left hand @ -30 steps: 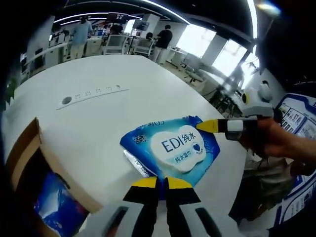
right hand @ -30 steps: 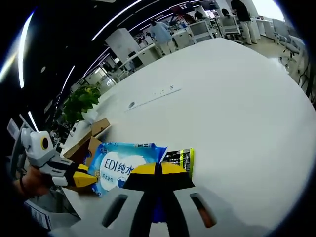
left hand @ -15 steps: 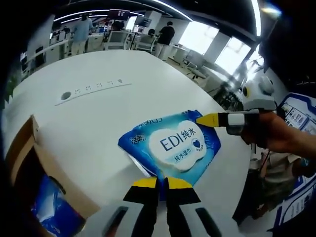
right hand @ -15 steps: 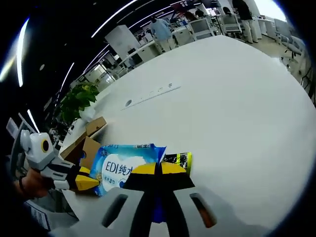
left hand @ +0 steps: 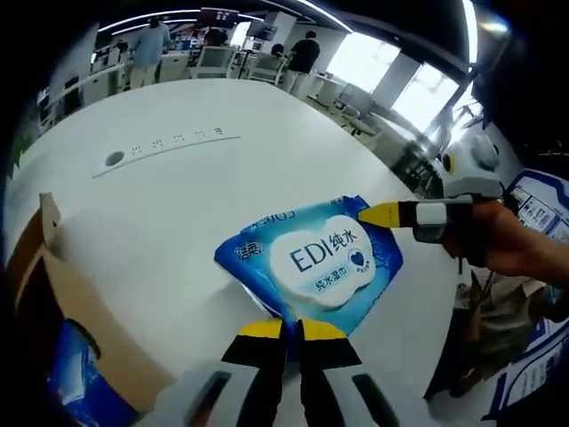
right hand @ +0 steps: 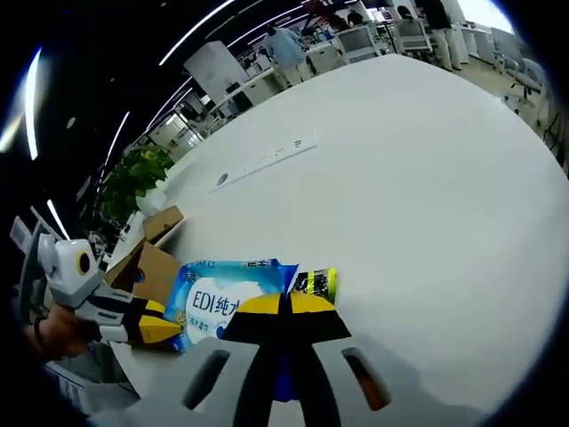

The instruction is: Operate the shoe box by opening the lid, removing the specified soft item, and placing it in the target area until the item is outside and the box remains undamaged.

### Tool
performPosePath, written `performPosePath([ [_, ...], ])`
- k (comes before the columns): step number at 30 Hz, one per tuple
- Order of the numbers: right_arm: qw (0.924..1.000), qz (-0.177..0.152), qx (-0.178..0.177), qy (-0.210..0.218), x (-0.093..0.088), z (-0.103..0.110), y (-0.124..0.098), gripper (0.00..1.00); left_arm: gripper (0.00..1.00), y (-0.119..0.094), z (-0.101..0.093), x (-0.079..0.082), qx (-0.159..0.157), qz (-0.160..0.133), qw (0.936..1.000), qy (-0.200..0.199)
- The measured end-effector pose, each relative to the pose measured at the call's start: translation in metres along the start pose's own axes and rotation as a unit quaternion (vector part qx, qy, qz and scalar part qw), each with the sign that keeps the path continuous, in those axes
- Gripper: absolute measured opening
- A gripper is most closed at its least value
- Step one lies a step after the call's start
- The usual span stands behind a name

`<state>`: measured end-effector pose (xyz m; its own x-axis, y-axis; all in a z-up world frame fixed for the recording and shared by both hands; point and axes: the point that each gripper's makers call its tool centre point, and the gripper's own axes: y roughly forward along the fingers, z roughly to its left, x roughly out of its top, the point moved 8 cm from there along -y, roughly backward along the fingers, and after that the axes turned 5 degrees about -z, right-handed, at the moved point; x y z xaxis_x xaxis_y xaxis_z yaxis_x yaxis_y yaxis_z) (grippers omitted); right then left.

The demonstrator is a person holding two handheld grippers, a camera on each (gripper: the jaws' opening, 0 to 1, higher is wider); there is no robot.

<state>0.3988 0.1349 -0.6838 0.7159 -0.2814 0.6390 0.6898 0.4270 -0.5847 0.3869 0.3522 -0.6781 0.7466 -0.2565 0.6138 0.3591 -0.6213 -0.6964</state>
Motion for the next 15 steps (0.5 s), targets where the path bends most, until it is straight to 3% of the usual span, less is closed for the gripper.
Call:
performPosePath([
  [9,0.9999,0.01,-0.001,-0.007,-0.0082,-0.0062,0.0052,0.0,0.04,0.0104,0.0028,-0.0083,0.0,0.022,0.9997,0.009],
  [15,0.9999,0.01,-0.001,-0.007,-0.0084,-0.0085,0.0066,0.0,0.05,0.008,0.003,-0.0079,-0.003,0.022,0.9998,0.002],
])
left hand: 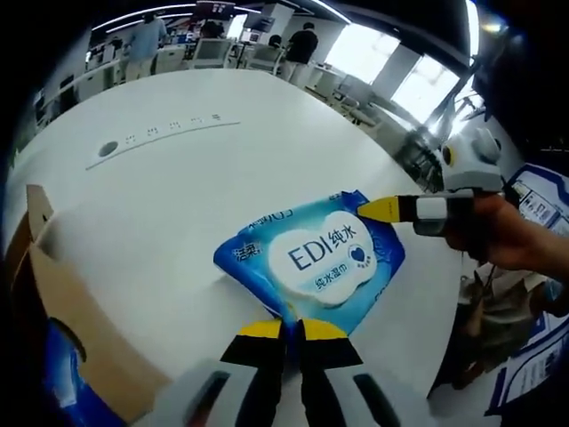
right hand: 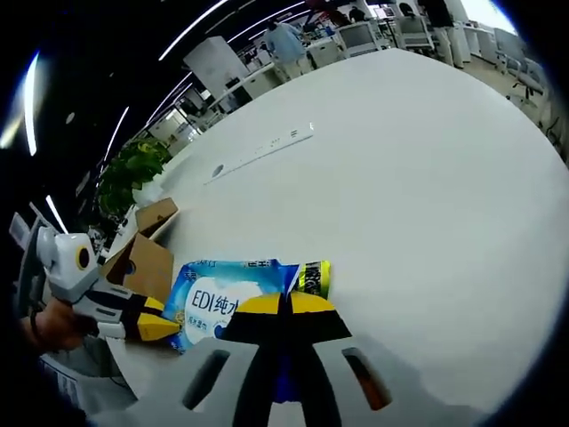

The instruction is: Operate the shoe box by opening the lid, removing the specified soft item, and placing it in the target area until the item is outside and the box remains undamaged.

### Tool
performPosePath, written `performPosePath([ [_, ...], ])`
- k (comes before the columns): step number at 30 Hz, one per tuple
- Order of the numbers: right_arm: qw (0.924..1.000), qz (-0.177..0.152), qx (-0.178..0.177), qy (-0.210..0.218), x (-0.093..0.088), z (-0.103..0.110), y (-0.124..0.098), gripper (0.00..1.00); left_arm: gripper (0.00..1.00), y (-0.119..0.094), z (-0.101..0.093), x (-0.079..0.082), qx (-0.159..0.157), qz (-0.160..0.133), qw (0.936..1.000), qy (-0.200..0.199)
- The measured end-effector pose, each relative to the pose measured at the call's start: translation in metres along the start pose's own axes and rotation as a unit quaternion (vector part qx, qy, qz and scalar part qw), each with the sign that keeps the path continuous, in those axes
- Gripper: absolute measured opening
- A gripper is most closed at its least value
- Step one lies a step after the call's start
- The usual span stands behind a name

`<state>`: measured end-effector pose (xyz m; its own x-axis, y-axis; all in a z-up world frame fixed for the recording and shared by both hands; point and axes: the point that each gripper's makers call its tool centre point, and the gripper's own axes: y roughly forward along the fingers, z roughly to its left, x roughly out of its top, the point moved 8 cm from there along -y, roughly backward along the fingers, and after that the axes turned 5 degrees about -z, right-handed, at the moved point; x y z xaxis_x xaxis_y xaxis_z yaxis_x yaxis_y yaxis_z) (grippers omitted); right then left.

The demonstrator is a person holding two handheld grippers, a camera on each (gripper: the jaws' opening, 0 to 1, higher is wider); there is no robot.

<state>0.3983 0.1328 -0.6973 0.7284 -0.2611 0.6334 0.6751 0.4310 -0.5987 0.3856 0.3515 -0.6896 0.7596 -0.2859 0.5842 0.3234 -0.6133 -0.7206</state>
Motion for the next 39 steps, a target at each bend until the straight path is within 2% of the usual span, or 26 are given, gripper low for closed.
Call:
performPosePath([
  [3,1.0,0.0,-0.002,0.004,-0.001,-0.001,0.0,0.0,0.05,0.0,0.0,0.0,0.003,-0.002,1.0,-0.001],
  [7,0.9997,0.005,-0.008,-0.024,-0.002,-0.001,0.002,0.01,0.07,-0.004,0.002,0.003,0.012,-0.009,0.9998,0.01],
  [13,0.9997,0.002,-0.012,-0.022,-0.002,0.0,0.001,0.02,0.07,-0.009,0.006,0.003,0.017,-0.014,0.9997,0.007],
  [28,0.9981,-0.011,-0.035,-0.049,0.007,0.004,-0.021,0.01,0.09,-0.032,0.012,0.007,0.029,-0.035,0.9989,0.009],
  [34,0.9979,-0.02,-0.033,-0.052,0.01,0.01,-0.028,0.04,0.09,-0.044,0.013,0.01,0.028,-0.052,0.9982,0.005],
  [39,0.9974,-0.025,-0.031,-0.06,0.014,0.024,-0.032,0.08,0.11,-0.057,0.016,0.012,0.031,-0.063,0.9975,0.004],
])
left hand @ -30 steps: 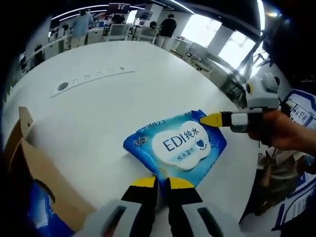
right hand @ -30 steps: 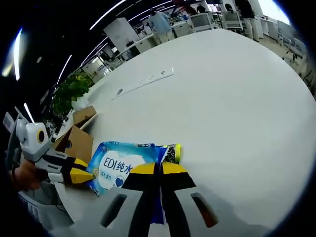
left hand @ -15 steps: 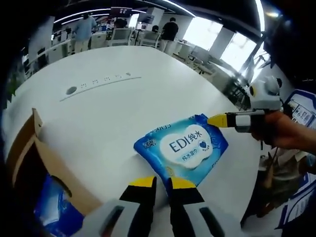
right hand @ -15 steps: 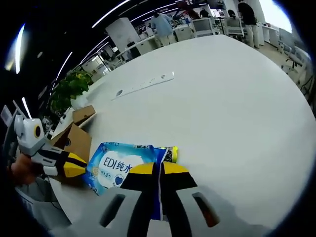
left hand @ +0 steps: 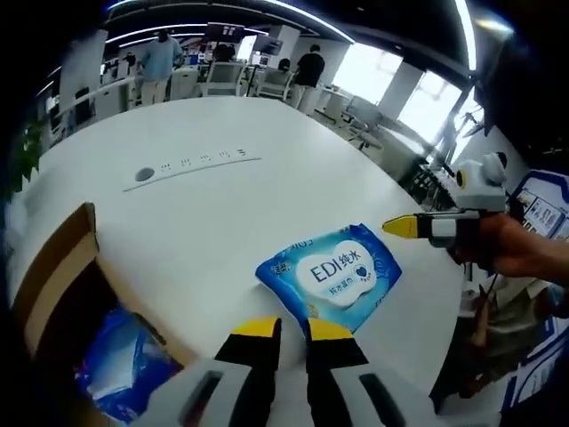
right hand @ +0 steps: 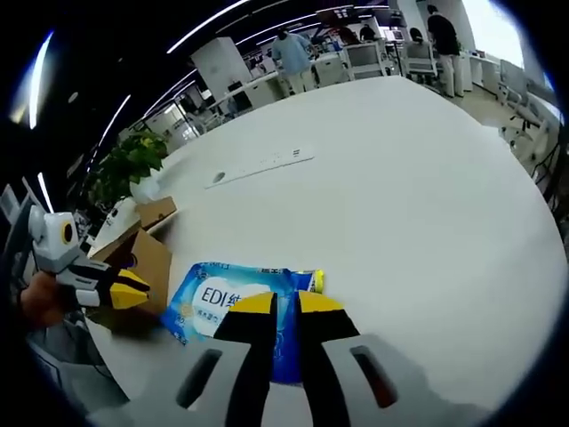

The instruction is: Operate the shoe box by opening the lid, removing the specified soft item, and placing it in the target area until the item is outside and the box remains undamaged.

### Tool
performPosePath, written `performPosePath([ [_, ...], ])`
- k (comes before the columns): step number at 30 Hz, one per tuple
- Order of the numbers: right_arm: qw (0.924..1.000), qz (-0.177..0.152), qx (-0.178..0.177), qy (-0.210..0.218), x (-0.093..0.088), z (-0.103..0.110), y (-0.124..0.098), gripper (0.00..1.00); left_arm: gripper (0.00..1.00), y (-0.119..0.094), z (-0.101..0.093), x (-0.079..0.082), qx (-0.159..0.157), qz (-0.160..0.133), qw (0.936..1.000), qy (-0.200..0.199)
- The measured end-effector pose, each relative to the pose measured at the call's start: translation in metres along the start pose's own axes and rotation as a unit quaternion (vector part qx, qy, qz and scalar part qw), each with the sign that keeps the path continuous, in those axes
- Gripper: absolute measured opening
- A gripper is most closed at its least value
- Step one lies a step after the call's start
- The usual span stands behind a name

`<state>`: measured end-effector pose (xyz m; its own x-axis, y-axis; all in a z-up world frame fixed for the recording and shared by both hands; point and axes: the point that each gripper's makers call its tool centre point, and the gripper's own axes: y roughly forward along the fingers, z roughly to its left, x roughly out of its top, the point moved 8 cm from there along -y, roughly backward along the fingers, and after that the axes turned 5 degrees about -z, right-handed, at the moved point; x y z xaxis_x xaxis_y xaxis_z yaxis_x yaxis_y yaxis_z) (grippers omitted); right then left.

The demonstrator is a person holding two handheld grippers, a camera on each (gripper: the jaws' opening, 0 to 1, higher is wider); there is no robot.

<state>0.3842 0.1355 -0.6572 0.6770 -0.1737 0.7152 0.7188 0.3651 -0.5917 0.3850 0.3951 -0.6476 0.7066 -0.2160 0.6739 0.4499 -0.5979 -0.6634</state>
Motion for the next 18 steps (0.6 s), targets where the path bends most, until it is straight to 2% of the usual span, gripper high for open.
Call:
performPosePath([
  [8,0.9998,-0.007,0.01,-0.012,0.004,0.023,-0.005,0.1,0.12,-0.027,0.012,0.004,0.008,-0.028,0.9996,-0.003],
  [10,0.9997,-0.007,0.013,-0.017,0.004,0.029,-0.005,0.11,0.15,-0.036,0.013,0.003,0.01,-0.033,0.9994,0.004],
  [18,0.9985,-0.01,0.034,-0.042,0.005,0.063,-0.002,0.22,0.21,-0.069,0.038,-0.005,0.031,-0.052,0.9981,0.013],
])
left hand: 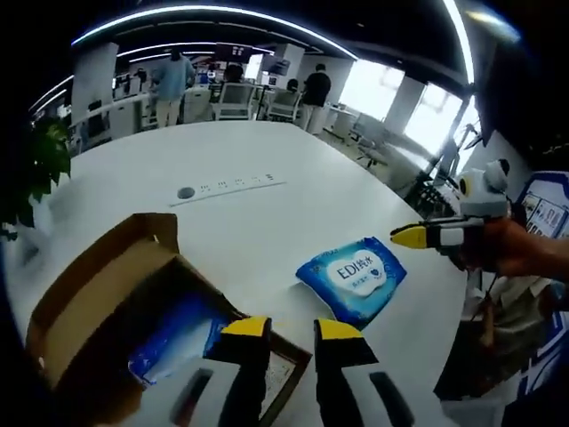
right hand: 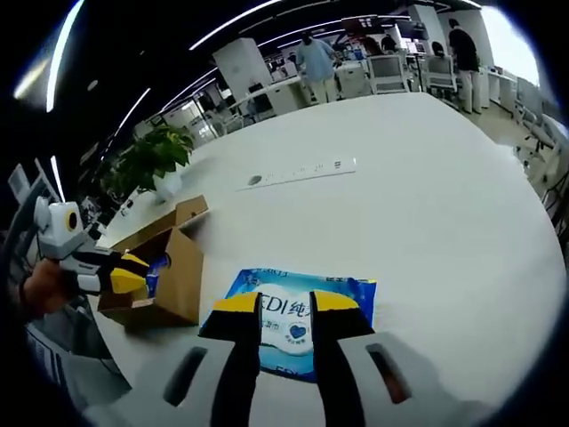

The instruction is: Operate the shoe box by opening the lid, removing the specified soft item, and placing it in the target area until the item is outside and the box remains undamaged.

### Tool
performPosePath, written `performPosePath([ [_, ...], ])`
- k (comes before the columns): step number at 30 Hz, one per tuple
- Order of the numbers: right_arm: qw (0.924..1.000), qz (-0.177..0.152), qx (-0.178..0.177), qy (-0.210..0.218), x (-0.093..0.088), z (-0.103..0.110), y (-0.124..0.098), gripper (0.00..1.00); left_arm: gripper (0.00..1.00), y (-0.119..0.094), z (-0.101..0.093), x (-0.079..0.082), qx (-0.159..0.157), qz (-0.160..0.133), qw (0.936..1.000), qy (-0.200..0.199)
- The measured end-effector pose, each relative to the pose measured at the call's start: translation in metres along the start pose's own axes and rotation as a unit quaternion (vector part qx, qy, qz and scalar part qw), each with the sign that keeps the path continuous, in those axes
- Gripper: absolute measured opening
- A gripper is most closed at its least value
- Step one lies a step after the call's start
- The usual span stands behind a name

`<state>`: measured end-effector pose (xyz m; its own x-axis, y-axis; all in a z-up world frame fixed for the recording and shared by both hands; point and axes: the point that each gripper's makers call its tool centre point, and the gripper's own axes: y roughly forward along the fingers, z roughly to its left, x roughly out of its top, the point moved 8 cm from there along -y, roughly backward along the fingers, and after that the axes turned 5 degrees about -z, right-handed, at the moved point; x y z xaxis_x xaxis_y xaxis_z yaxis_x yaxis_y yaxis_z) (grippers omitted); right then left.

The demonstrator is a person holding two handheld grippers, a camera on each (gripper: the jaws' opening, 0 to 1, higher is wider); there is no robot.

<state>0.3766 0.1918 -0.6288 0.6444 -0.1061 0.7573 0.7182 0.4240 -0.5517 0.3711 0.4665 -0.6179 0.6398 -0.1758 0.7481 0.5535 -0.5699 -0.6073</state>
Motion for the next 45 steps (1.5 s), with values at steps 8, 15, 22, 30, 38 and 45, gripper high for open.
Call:
performPosePath([
  [8,0.9996,0.0,0.023,-0.02,-0.004,0.033,0.008,0.27,0.26,-0.038,0.034,-0.008,0.025,-0.023,0.9994,-0.003],
  [15,0.9979,0.013,0.05,-0.04,-0.01,0.061,0.018,0.33,0.31,-0.074,0.057,-0.025,0.049,-0.033,0.9981,-0.016],
  [22,0.9956,0.019,0.071,-0.059,-0.01,0.087,0.031,0.35,0.33,-0.102,0.077,-0.037,0.068,-0.038,0.9966,-0.024],
  [30,0.9934,0.024,0.087,-0.071,-0.009,0.111,0.046,0.35,0.34,-0.128,0.098,-0.053,0.088,-0.041,0.9946,-0.039],
  [38,0.9907,0.035,0.102,-0.082,-0.013,0.132,0.059,0.35,0.34,-0.146,0.11,-0.064,0.102,-0.044,0.9926,-0.05],
  [45,0.9893,0.041,0.108,-0.089,-0.015,0.141,0.063,0.35,0.34,-0.154,0.114,-0.067,0.108,-0.047,0.9914,-0.057],
])
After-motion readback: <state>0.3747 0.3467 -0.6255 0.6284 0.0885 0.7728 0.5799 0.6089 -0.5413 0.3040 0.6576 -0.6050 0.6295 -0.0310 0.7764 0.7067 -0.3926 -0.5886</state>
